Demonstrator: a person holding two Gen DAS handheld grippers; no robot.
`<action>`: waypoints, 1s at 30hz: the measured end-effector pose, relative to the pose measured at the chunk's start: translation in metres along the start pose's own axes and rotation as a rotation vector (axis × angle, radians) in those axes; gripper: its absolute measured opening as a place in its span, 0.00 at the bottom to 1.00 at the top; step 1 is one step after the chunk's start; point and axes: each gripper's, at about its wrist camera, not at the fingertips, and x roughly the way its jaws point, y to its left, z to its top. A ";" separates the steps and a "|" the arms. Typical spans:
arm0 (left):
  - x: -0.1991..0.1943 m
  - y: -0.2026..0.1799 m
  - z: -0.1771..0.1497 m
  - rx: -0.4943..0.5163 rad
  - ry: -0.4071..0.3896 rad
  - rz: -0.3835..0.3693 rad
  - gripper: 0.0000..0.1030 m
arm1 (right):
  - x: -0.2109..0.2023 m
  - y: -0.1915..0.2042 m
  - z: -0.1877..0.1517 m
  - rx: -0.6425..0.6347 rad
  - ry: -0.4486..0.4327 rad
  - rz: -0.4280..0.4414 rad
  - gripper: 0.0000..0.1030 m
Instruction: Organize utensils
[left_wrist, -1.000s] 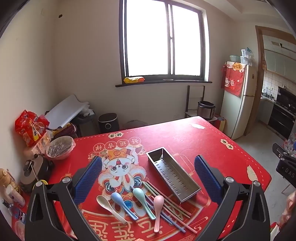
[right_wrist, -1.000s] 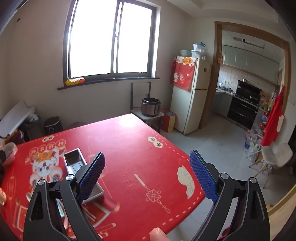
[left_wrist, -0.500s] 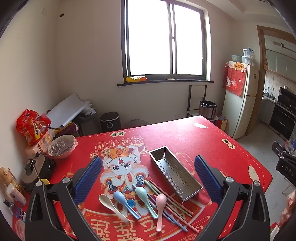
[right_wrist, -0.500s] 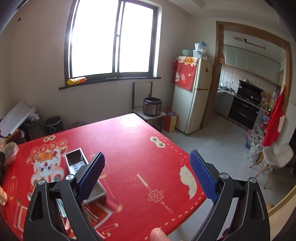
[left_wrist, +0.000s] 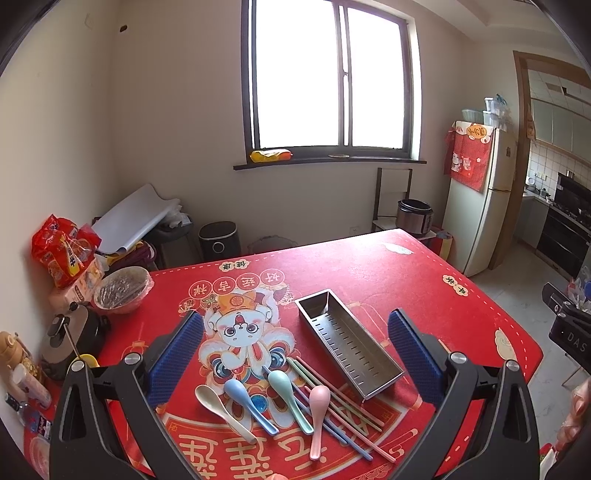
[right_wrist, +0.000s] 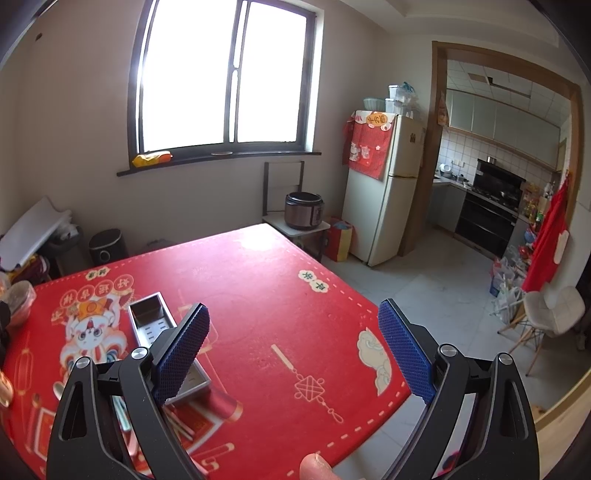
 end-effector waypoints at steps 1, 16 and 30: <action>0.000 0.000 0.000 -0.001 0.001 -0.001 0.95 | 0.000 -0.001 0.000 0.001 0.000 -0.001 0.87; -0.002 -0.003 0.000 0.002 0.002 0.000 0.95 | 0.001 -0.004 -0.004 0.008 0.009 0.002 0.87; -0.003 -0.003 0.000 0.005 0.004 0.001 0.95 | 0.001 -0.006 -0.002 0.013 0.016 0.009 0.87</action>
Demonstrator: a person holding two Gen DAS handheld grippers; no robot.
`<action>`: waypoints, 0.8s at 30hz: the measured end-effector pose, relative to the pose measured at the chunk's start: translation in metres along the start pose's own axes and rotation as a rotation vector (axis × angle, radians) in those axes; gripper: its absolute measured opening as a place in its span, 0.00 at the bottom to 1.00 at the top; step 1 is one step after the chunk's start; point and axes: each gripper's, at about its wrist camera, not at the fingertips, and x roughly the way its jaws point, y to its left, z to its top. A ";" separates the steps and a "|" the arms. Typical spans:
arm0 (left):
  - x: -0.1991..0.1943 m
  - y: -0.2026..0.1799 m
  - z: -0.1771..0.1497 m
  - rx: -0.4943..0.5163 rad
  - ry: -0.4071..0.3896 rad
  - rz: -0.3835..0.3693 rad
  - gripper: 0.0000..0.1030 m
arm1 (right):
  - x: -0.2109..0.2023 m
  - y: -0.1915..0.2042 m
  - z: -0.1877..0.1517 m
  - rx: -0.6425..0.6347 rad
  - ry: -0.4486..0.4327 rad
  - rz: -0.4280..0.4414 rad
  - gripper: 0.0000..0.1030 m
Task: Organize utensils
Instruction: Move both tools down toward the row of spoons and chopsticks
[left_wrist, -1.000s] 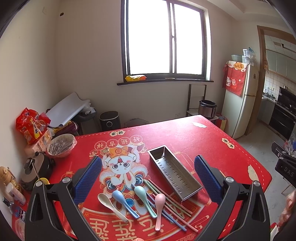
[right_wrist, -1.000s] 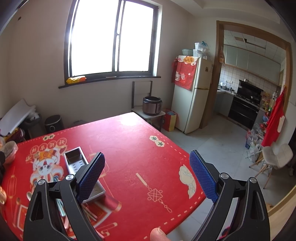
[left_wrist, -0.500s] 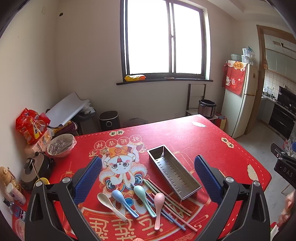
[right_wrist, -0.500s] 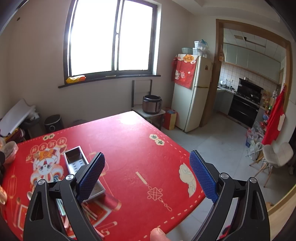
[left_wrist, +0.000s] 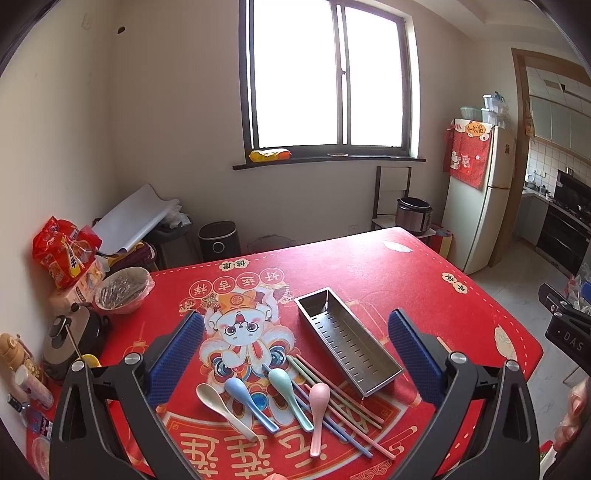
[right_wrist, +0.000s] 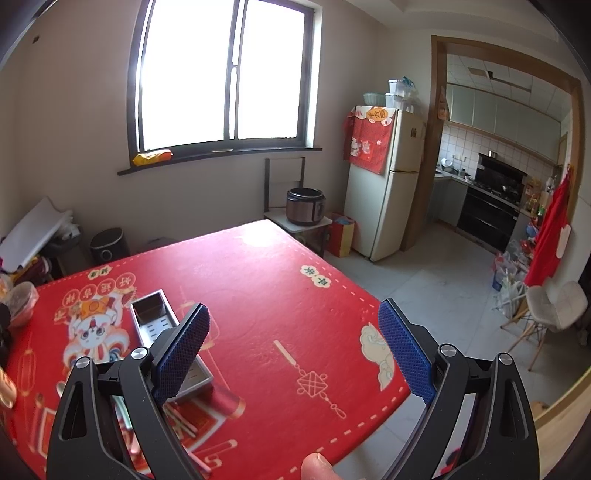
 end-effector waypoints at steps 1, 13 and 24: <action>0.000 0.000 0.000 0.000 0.000 0.000 0.95 | 0.000 0.000 0.000 0.000 0.000 0.000 0.87; 0.002 0.010 -0.001 -0.026 0.019 0.004 0.95 | 0.002 0.004 0.000 0.002 0.011 0.016 0.87; 0.020 0.042 -0.022 -0.117 0.012 -0.024 0.95 | 0.043 0.023 -0.007 -0.022 0.117 0.204 0.87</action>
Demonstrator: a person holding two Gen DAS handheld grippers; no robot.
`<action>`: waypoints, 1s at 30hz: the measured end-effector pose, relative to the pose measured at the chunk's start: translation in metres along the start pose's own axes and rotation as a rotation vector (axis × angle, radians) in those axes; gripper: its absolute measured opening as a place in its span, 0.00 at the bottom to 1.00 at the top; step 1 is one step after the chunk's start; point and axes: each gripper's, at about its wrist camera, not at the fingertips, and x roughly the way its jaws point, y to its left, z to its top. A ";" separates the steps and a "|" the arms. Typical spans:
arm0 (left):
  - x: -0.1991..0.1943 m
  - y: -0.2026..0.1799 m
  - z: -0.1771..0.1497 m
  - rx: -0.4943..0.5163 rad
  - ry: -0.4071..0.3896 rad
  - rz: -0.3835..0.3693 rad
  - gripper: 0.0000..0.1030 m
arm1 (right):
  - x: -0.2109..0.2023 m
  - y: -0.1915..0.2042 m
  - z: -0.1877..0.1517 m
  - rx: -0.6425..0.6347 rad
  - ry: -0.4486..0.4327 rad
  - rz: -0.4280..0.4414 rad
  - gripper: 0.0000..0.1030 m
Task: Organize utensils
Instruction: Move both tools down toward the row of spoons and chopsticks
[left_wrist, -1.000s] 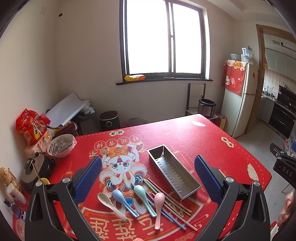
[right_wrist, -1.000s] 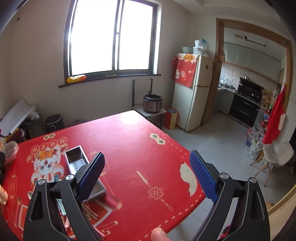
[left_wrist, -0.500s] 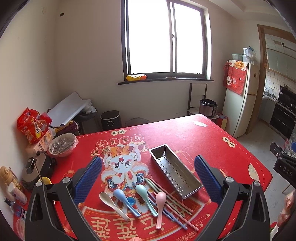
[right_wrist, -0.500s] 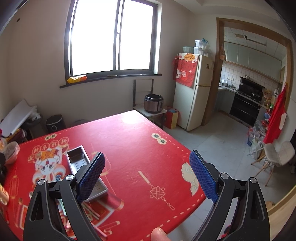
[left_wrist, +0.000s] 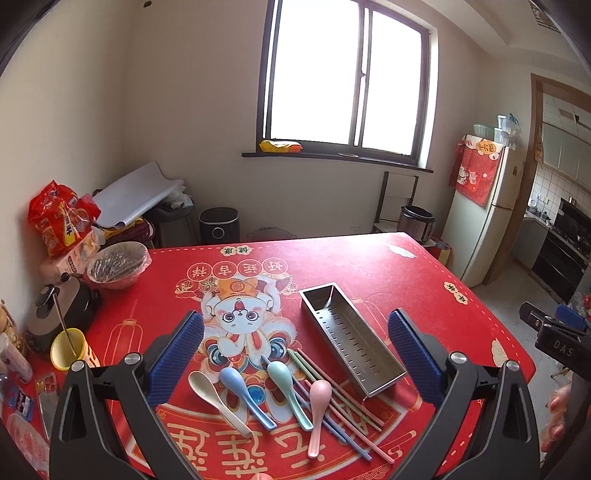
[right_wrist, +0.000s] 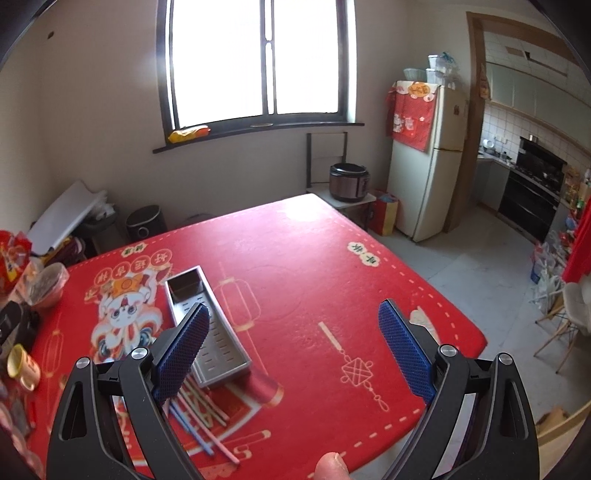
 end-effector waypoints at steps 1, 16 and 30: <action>0.003 0.005 -0.001 -0.005 0.006 0.006 0.95 | 0.007 0.002 0.000 -0.005 0.015 0.037 0.87; 0.047 0.056 -0.036 -0.093 0.110 0.304 0.95 | 0.115 0.055 0.006 -0.242 0.137 0.442 0.87; 0.124 0.084 -0.114 -0.349 0.408 0.464 0.56 | 0.205 0.083 -0.005 -0.459 0.352 0.676 0.87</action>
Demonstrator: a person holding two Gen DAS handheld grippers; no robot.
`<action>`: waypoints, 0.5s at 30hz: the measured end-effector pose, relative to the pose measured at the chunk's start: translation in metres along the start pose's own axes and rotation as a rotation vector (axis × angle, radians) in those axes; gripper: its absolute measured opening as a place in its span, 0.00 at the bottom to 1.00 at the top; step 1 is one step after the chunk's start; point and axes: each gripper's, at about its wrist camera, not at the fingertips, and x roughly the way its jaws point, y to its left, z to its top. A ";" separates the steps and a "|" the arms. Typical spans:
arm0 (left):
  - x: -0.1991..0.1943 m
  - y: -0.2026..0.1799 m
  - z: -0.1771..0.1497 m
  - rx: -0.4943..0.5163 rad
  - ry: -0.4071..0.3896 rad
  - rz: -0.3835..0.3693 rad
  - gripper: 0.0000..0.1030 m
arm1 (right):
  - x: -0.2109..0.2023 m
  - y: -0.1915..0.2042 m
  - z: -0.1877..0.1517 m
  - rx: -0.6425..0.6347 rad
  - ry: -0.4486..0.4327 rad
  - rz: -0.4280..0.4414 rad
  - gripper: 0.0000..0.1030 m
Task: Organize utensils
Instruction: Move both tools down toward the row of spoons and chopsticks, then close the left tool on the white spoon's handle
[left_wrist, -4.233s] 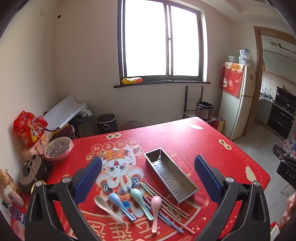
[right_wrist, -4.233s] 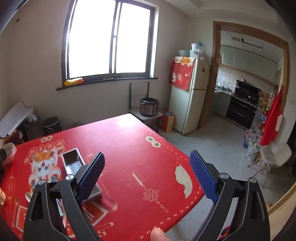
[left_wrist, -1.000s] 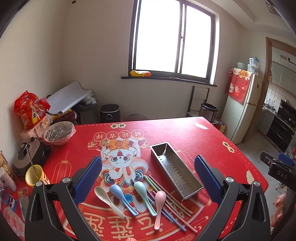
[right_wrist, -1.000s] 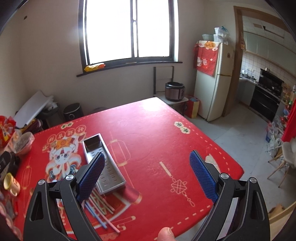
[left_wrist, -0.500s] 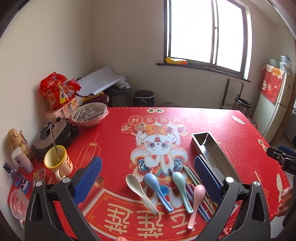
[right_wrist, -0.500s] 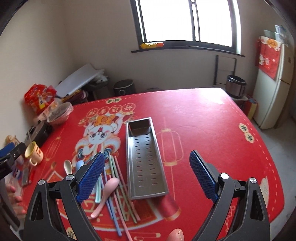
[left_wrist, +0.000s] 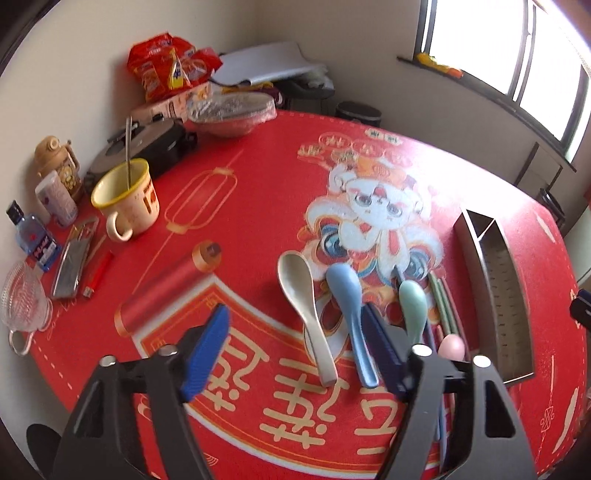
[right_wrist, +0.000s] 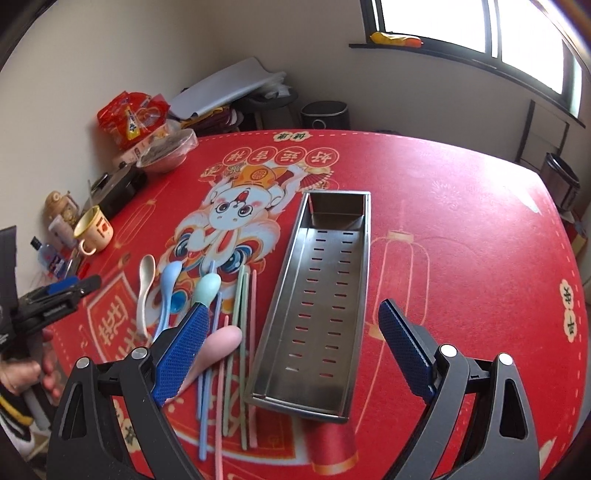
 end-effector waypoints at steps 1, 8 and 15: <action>0.010 0.002 -0.003 -0.010 0.041 0.001 0.50 | 0.003 -0.001 -0.001 0.002 0.009 0.009 0.87; 0.054 0.019 -0.008 -0.063 0.152 -0.149 0.34 | 0.014 0.004 -0.012 0.059 0.043 -0.008 0.87; 0.084 0.024 -0.002 -0.056 0.216 -0.286 0.34 | 0.006 0.028 -0.019 0.108 0.011 -0.089 0.87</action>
